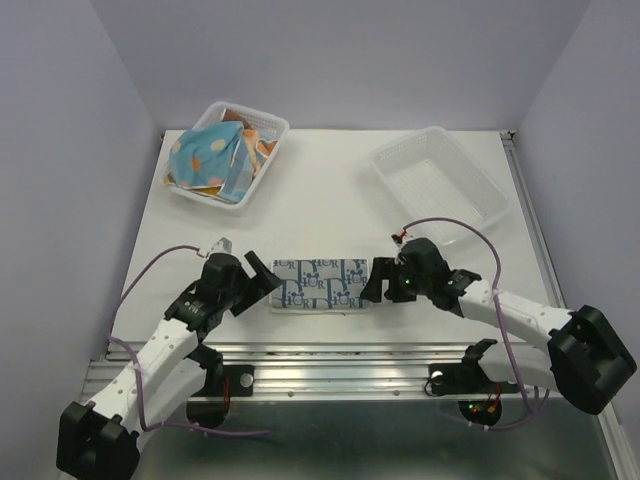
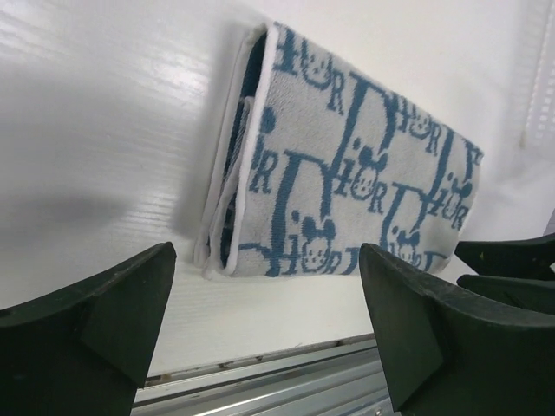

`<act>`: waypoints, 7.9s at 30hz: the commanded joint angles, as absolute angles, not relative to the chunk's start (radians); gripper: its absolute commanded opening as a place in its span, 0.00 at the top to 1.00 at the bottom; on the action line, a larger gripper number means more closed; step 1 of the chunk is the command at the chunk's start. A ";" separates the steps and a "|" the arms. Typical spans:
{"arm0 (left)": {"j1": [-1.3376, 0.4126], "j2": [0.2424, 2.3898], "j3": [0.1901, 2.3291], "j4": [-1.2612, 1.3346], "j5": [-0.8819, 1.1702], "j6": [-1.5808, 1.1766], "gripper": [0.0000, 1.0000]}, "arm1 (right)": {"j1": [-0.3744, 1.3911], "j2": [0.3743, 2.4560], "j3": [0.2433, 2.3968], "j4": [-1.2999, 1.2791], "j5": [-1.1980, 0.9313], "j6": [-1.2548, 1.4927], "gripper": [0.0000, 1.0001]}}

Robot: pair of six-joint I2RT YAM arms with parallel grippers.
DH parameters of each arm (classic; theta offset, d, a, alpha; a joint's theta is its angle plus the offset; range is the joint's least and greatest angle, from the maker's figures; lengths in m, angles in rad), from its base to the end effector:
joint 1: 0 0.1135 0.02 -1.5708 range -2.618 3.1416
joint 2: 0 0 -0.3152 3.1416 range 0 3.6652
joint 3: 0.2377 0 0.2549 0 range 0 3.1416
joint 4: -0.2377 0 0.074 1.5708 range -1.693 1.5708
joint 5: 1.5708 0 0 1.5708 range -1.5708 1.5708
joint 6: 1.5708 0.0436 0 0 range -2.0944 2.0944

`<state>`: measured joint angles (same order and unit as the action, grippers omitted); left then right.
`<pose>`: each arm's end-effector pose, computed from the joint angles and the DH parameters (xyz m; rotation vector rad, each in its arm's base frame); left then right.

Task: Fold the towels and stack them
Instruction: Fold the towel, then neatly place the folded towel into the bin, then grab crumpled towel

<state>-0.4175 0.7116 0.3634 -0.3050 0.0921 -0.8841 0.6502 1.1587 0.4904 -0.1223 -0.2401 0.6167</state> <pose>0.1153 -0.0555 0.2199 -0.4904 2.2948 -0.7881 0.1587 0.1337 0.2132 -0.1668 2.5122 0.8565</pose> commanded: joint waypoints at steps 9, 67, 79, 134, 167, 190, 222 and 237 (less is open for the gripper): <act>-0.420 0.722 0.541 -0.318 -0.084 -0.821 0.01 | 0.742 1.392 0.752 -0.163 0.107 0.620 0.20; -0.417 0.917 0.719 -0.314 -0.244 -0.770 0.01 | 0.482 0.971 1.072 -0.595 0.037 -0.940 0.99; -0.393 1.081 0.862 -0.350 -0.350 -0.755 0.01 | 0.446 0.971 1.187 -0.903 0.063 -1.181 0.99; -0.344 1.219 0.950 -0.316 -0.405 -0.681 0.01 | -0.066 1.588 1.239 -0.229 -0.580 -1.601 0.99; -0.319 1.275 1.017 -0.299 -0.437 -0.653 0.01 | -0.017 1.746 1.218 0.106 -0.561 -1.359 0.00; 0.029 1.879 1.773 -0.190 -0.137 -0.031 0.01 | 0.159 1.404 1.093 0.249 -0.029 0.362 0.00; 0.063 2.373 2.266 -0.222 -0.275 0.342 0.09 | 0.181 1.241 0.884 0.051 0.199 0.380 0.00; 0.063 2.292 2.226 -0.216 -0.267 0.338 1.00 | 0.181 1.229 0.879 0.041 0.210 0.382 0.00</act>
<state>0.0563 2.3962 2.2185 -0.2504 -0.2695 0.3492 0.1776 1.2636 0.8997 0.0273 0.1879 0.3885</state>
